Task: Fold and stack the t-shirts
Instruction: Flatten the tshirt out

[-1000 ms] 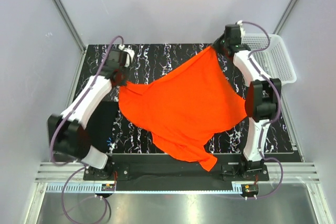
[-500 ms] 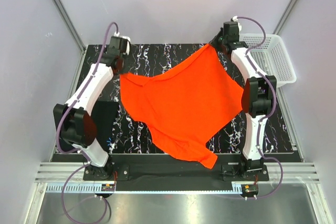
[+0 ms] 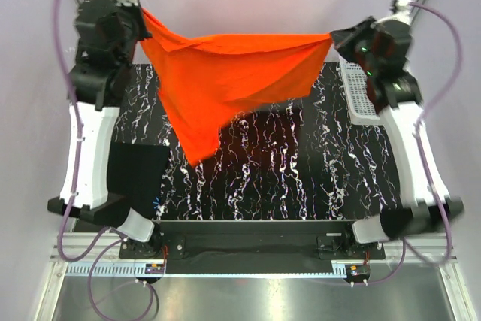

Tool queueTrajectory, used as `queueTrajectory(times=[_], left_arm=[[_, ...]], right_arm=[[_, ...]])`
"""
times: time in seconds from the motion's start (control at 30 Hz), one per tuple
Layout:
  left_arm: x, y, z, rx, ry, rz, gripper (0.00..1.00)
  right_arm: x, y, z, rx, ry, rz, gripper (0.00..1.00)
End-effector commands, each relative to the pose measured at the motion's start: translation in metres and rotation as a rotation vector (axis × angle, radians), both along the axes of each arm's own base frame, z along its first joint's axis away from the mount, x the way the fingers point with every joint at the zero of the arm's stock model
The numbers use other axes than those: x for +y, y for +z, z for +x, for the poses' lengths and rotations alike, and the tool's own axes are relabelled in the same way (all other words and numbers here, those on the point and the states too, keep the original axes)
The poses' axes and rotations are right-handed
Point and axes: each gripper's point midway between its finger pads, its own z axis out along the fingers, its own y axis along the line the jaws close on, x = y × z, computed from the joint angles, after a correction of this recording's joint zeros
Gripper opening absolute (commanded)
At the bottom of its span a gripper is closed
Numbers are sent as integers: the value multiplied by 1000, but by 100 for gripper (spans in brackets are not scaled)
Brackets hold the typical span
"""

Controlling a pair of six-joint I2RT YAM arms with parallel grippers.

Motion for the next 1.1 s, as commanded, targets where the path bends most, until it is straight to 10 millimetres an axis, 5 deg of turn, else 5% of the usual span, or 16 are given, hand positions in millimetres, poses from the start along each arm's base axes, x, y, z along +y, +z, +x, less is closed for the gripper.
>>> queueTrajectory(times=[0.0,0.17,0.3,0.43,0.57,0.7,0.8,0.9,1.07], left_arm=[[10,90,-49,-260,-30,-30,0],[13,151,-134,-451,-127,-43,0],[18,175,-197,-556,-181,-29,0],[26,188,-237,-621,-192,-8,0],[29,193,-250,-646,-187,6,0],[22,185,-227,-620,-194,48,1],[4,155,-179,-540,-226,101,2],[-17,101,-109,-397,-257,153,3],[-55,-31,6,-108,-327,195,2]], right_arm=[[-15,79,-82,-191,-24,13,0],[-11,108,-169,-277,59,89,0],[4,121,-244,-316,205,118,0],[1,103,-291,-219,227,112,0],[1,84,-314,-117,228,155,0],[-9,50,-308,23,142,181,0],[-11,23,-293,123,105,187,0],[-15,-20,-276,295,46,168,0],[-25,-90,-249,526,-48,93,0]])
